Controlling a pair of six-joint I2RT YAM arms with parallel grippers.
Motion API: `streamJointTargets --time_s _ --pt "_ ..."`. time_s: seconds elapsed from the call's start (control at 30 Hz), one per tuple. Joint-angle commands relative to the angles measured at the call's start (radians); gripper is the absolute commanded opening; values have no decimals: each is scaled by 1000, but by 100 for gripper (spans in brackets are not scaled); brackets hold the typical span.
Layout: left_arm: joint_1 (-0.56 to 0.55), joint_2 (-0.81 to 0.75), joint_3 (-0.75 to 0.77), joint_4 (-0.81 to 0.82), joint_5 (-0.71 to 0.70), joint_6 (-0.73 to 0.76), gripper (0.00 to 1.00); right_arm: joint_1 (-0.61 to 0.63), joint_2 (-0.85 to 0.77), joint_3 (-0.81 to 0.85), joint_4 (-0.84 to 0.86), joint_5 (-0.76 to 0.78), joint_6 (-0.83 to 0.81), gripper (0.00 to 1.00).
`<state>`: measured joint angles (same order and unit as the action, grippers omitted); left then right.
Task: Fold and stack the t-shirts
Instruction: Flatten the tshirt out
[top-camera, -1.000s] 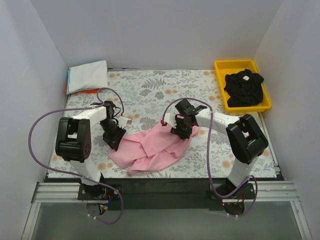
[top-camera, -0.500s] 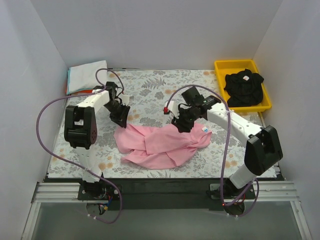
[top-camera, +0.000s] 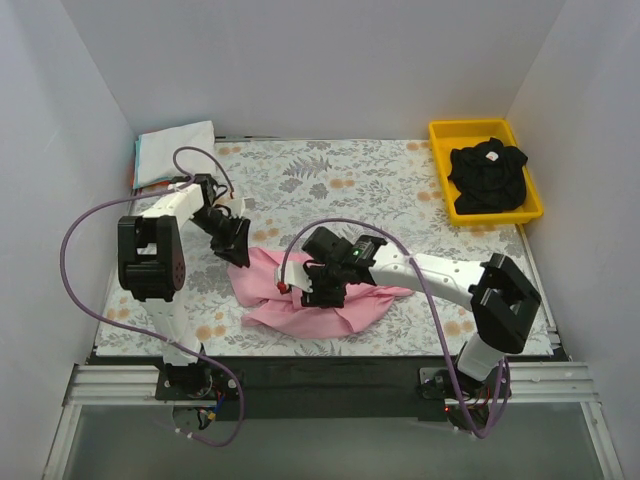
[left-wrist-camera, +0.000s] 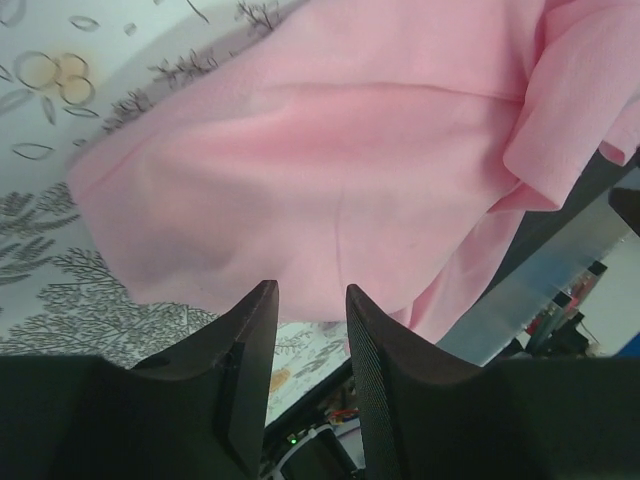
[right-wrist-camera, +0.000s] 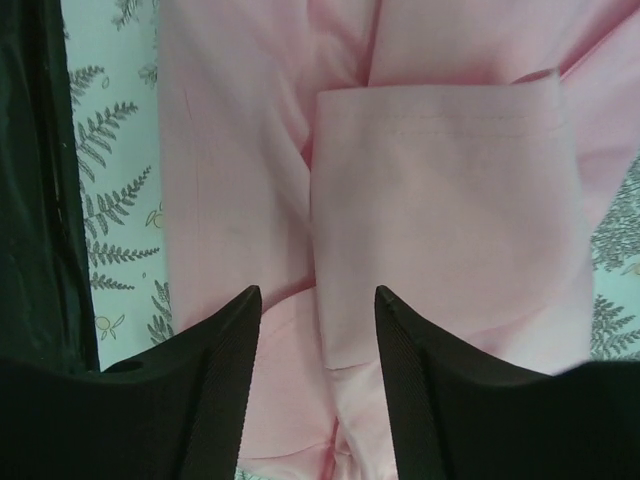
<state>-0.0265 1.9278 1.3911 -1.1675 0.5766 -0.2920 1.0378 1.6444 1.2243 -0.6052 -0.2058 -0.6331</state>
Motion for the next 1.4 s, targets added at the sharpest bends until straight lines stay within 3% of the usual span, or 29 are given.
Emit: streamJointTargets --time_s 0.0,0.37,0.47,0.5,0.57,0.87,0.97,1.0,1.07,1.23,1.37 --pt "-7 -69 -43 -24 28 17 32 19 11 -41 82 100 -31 58" --pt "-7 -56 -44 -1 17 7 32 53 49 -147 220 232 -152 55" --pt "-7 -47 -43 3 11 8 32 48 51 -152 243 276 -163 40" --pt "-7 -43 -43 5 9 7 32 41 42 -143 243 279 -157 24" --pt "-7 -39 -44 6 3 7 31 -5 22 -102 242 254 -113 2" --pt "-7 -43 -38 11 -12 10 31 -280 -63 9 133 -3 -54 1" --pt "-6 -32 -27 12 -11 7 31 -297 -41 6 73 -64 -65 23" --pt "-7 -27 -23 12 -9 4 31 -304 -20 32 58 -98 -57 40" --pt "-7 -27 -14 11 -1 1 31 -338 -2 53 24 -208 -42 50" --pt "-7 -39 -10 -4 -17 14 31 -343 35 67 12 -196 -106 52" --pt "-7 -52 -21 -6 -18 19 31 -340 -40 5 11 -170 -180 51"
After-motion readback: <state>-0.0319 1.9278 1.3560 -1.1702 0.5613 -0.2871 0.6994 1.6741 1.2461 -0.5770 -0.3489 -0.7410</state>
